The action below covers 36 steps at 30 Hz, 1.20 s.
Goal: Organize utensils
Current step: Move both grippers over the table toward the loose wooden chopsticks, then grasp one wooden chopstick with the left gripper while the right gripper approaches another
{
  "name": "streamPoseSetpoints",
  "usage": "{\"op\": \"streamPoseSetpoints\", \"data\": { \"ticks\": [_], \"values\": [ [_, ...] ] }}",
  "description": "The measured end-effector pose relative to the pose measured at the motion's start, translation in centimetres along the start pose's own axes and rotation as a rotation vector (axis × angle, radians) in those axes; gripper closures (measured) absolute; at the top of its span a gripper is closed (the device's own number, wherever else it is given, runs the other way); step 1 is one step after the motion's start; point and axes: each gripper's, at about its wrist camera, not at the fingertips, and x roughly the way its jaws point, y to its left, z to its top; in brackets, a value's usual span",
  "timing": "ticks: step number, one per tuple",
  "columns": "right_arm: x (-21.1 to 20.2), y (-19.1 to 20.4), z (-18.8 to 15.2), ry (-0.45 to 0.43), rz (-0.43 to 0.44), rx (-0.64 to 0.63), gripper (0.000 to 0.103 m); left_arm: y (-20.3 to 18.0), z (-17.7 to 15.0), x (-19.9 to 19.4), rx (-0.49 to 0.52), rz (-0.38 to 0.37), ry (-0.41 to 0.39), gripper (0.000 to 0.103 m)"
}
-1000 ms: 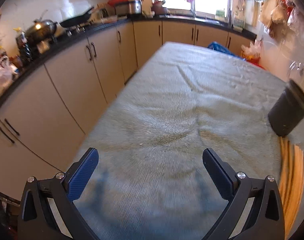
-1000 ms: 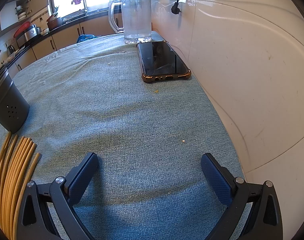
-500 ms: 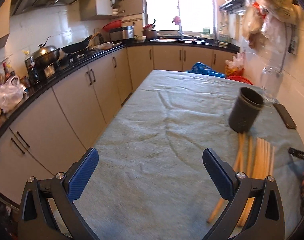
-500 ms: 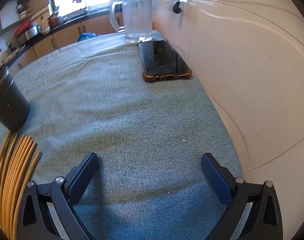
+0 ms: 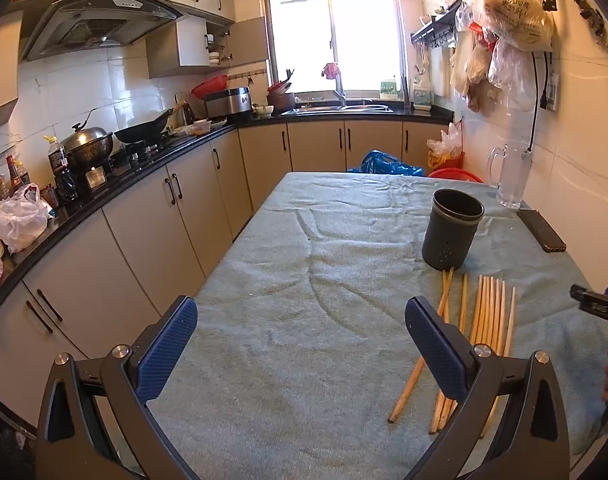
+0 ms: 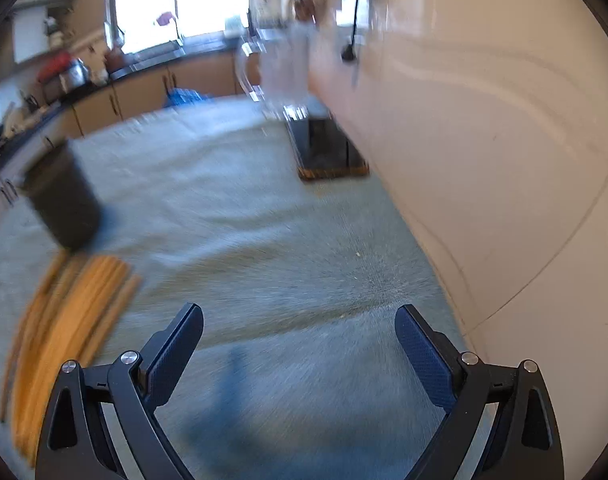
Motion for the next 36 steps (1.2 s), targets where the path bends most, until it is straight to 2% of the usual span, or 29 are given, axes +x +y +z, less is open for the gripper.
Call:
{"op": "streamPoseSetpoints", "data": {
  "ticks": [6,12,16,19,25,36],
  "values": [
    [-7.9,1.9,-1.7,-0.149,0.082,0.04,0.004,0.2,-0.5,-1.5,-0.001,0.0,-0.029,0.0],
    [-11.5,4.4,-3.3,-0.247,0.068,0.085,0.004,0.3,-1.0,-3.0,-0.008,-0.019,-0.057,0.0],
    [-12.3,5.8,-4.1,-0.249,0.028,0.05,0.004,0.0,-1.5,-3.4,0.004,-0.013,-0.076,0.0],
    [-12.8,6.4,-4.5,-0.27,0.04,0.041,0.004,-0.3,-1.9,-3.4,0.016,-0.008,-0.089,0.0],
    [-13.3,7.0,-4.9,-0.303,0.035,0.042,0.004,-0.6,-2.2,-2.7,0.03,-0.029,-0.066,0.0],
    [-11.4,7.1,-5.1,-0.247,0.042,0.044,0.004,-1.0,-2.7,-1.0,0.043,-0.049,-0.005,0.0]
  ]
}}
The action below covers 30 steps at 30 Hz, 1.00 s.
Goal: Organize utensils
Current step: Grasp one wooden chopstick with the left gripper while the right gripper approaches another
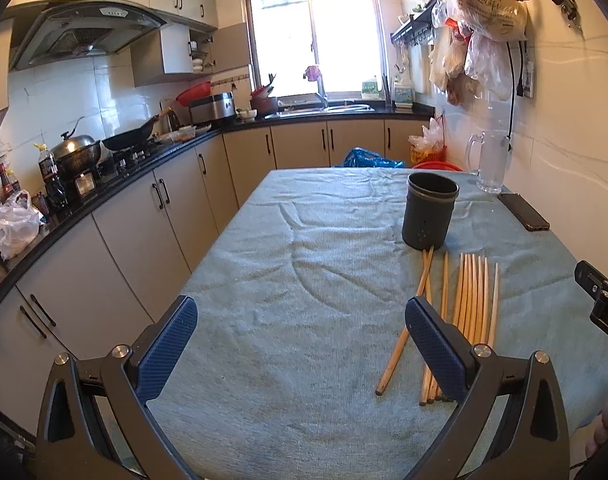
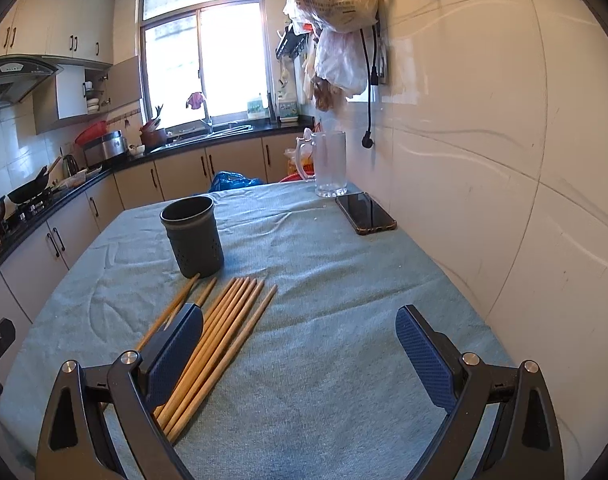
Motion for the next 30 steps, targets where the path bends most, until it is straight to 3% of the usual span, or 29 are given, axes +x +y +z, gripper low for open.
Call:
{"op": "streamPoseSetpoints", "data": {
  "ticks": [15,24,26,27,29,30],
  "values": [
    [2.1,-0.3,-0.9,0.071,0.001,0.01,0.004,-0.8,-0.3,3.0,0.04,-0.028,0.075,0.0],
    [5.6,-1.4,-1.3,0.2,0.063,0.041,0.004,-3.7,1.3,8.5,0.156,-0.216,0.161,0.002],
    [6.3,-1.2,-1.3,0.227,0.094,0.041,0.008,-4.8,1.8,10.4,0.175,-0.276,0.194,0.013],
    [6.9,-1.1,-1.3,0.247,0.121,0.038,0.015,-5.2,1.8,11.1,0.18,-0.293,0.211,0.018],
    [7.9,-0.9,-1.2,0.285,0.165,0.041,0.024,-6.1,2.1,13.2,0.184,-0.339,0.272,0.038],
    [8.6,-0.9,-1.1,0.312,0.193,0.052,0.03,-6.5,2.1,14.1,0.179,-0.371,0.299,0.042]
  ]
}}
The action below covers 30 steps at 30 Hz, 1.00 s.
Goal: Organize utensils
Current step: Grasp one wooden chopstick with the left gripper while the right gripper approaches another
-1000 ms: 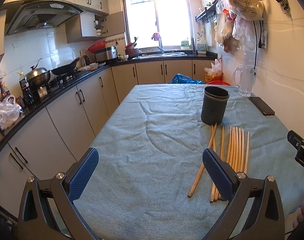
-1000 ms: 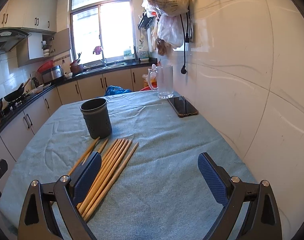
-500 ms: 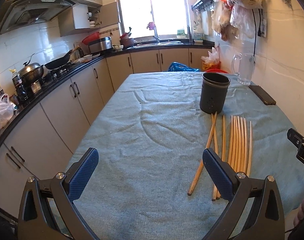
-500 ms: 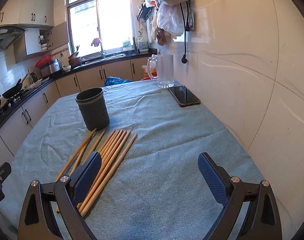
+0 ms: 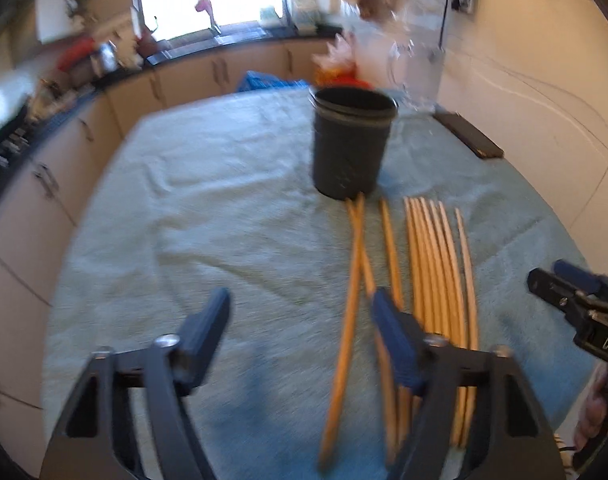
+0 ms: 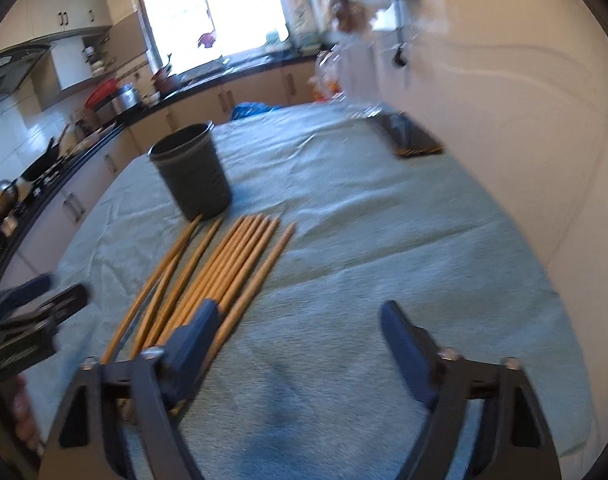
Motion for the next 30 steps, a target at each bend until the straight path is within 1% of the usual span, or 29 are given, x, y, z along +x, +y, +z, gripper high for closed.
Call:
{"op": "streamPoseSetpoints", "data": {
  "ticks": [1,2,4,6,7,8,9,10,11,12,14,15,17,19,20,21,25,27,30],
  "values": [
    [0.4,0.0,0.2,0.017,0.014,0.007,0.033,-0.1,0.3,0.8,0.001,-0.039,0.02,0.047],
    [0.9,0.0,0.4,0.033,0.024,0.011,0.036,-0.3,0.5,1.5,0.008,-0.064,0.034,0.047],
    [1.7,0.1,0.7,0.052,0.028,0.013,0.036,-0.8,0.6,2.5,0.035,-0.097,0.057,0.048],
    [2.1,0.2,0.8,0.062,0.036,0.013,0.036,-1.0,0.3,3.3,0.046,-0.123,0.089,0.056],
    [2.3,0.3,0.9,0.065,0.038,0.01,0.036,-1.1,0.2,3.7,0.047,-0.127,0.108,0.071],
    [2.6,0.5,0.9,0.072,0.041,0.004,0.037,-1.0,0.0,4.2,0.04,-0.135,0.133,0.09],
    [2.9,0.8,1.0,0.079,0.046,-0.004,0.04,-0.8,0.0,4.5,0.03,-0.146,0.152,0.095],
    [3.2,0.9,1.1,0.086,0.048,-0.01,0.041,-0.5,-0.1,4.8,0.012,-0.159,0.164,0.095],
    [3.4,1.1,1.1,0.093,0.051,-0.013,0.043,-0.2,-0.2,4.8,-0.002,-0.168,0.158,0.095],
    [3.9,1.3,1.3,0.105,0.057,-0.015,0.047,-0.1,-0.3,4.7,-0.007,-0.167,0.157,0.095],
    [4.5,1.4,1.5,0.124,0.062,-0.019,0.052,0.0,-0.4,4.7,-0.023,-0.142,0.159,0.095],
    [4.9,1.5,1.6,0.134,0.059,-0.022,0.056,0.3,-0.5,4.7,-0.052,-0.122,0.169,0.095],
    [5.8,1.8,2.0,0.162,0.048,-0.03,0.063,1.2,-0.8,4.5,-0.126,-0.126,0.18,0.096],
    [6.6,2.0,2.3,0.179,0.029,-0.039,0.064,1.8,-1.0,4.1,-0.176,-0.112,0.19,0.096],
    [7.0,2.2,2.4,0.188,0.02,-0.045,0.068,1.9,-1.2,3.9,-0.192,-0.103,0.191,0.096],
    [7.2,2.4,2.6,0.191,0.015,-0.048,0.069,2.0,-1.4,3.7,-0.208,-0.096,0.195,0.096],
    [8.3,3.3,3.5,0.222,-0.046,-0.106,0.073,2.3,-1.1,3.7,-0.219,-0.092,0.23,0.096],
    [8.9,3.6,4.2,0.244,-0.073,-0.133,0.081,2.7,-0.8,4.2,-0.239,-0.094,0.249,0.096],
    [9.5,3.2,5.1,0.291,-0.072,-0.144,0.086,2.9,-0.2,4.8,-0.254,-0.082,0.279,0.095]
  ]
}}
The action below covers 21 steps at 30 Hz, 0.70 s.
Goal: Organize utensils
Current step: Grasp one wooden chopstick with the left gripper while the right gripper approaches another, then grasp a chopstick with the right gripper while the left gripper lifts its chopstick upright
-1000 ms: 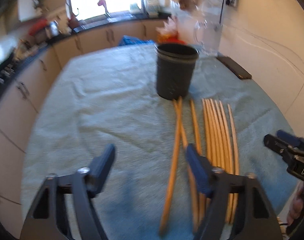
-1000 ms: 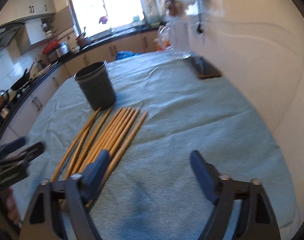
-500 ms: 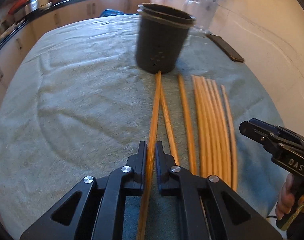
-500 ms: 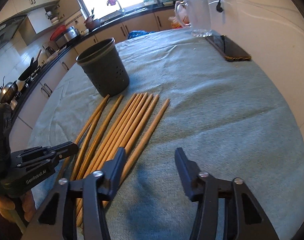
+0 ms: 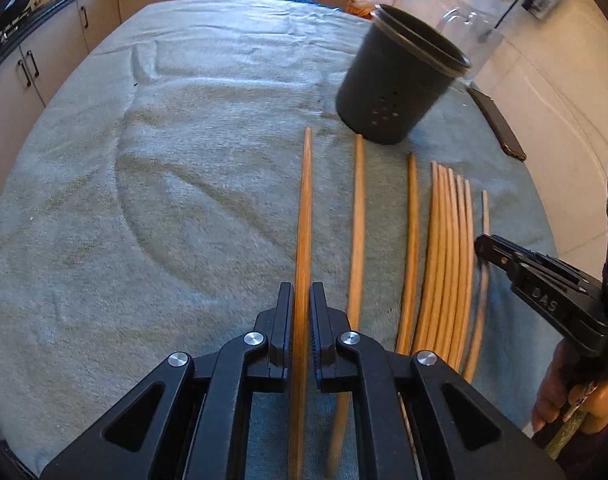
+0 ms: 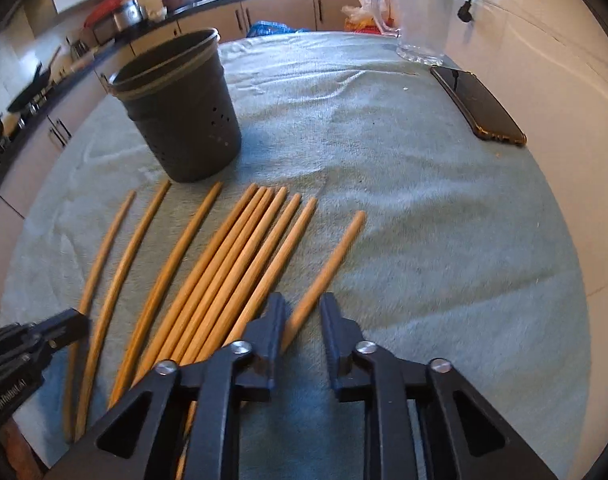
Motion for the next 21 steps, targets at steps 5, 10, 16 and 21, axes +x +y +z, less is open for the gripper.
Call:
{"op": "streamPoseSetpoints", "data": {
  "ticks": [5,10,16,21],
  "values": [
    [0.1,-2.1,0.6,0.08,0.05,-0.003,0.087,-0.4,1.6,0.5,0.008,0.04,0.055,0.093],
    [0.2,-4.8,1.3,0.148,0.055,0.052,0.086,-0.7,3.7,1.3,0.005,0.049,0.079,0.073],
    [0.7,-5.6,2.9,0.164,0.003,0.08,0.086,-0.6,6.4,2.4,-0.009,0.042,0.099,0.073],
    [1.3,-4.3,3.6,0.149,-0.055,0.061,0.087,-1.2,6.7,2.5,0.059,0.064,0.099,0.094]
  ]
}}
